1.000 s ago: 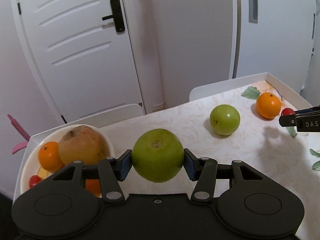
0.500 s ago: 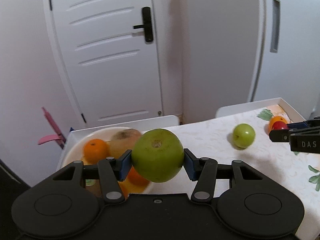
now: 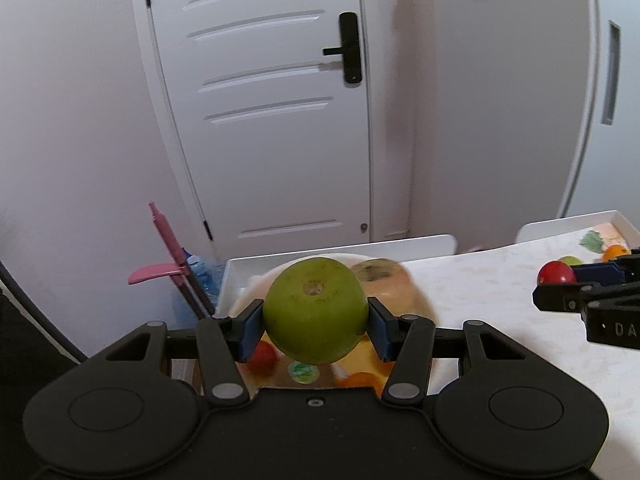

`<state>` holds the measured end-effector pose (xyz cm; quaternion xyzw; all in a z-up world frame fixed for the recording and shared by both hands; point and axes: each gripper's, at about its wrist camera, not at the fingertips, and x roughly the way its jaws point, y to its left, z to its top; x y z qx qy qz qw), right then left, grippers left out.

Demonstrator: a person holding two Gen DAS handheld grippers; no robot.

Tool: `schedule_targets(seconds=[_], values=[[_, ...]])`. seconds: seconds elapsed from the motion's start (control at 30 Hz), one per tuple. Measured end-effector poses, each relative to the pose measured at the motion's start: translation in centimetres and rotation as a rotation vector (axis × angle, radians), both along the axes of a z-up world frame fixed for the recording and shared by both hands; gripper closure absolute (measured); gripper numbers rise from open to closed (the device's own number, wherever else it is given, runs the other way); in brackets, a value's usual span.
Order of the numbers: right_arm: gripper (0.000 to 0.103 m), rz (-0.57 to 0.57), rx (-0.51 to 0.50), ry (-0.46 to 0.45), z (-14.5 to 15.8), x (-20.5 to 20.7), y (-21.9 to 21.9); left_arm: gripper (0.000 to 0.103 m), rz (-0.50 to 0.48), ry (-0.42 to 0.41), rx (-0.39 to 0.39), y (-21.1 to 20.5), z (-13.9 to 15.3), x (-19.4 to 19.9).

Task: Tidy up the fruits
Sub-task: 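Carry the green apple into the bowl and open the left tool while the right tool carries the red fruit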

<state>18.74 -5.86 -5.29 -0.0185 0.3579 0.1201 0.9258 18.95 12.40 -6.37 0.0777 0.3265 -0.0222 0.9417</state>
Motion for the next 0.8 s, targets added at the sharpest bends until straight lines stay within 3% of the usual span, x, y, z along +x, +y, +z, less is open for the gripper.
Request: schedule_targets(seconds=[0.37,0.7,0.8], values=[[0.055,0.054,-0.023,0.049,-2.4,2.2,5.9,0.045,0.004,0.054,-0.002,4.3,-3.1,4.6],[0.055,0.092,-0.029,0.083,-3.8,2.9,8.5,0.045,-0.009,0.104,-0.014,5.6,-5.4,7.3],[0.055,0.095,-0.027,0.089,-4.1,3.0,8.7,0.034,-0.006,0.082,-0.015,5.9,-5.2,7.3]])
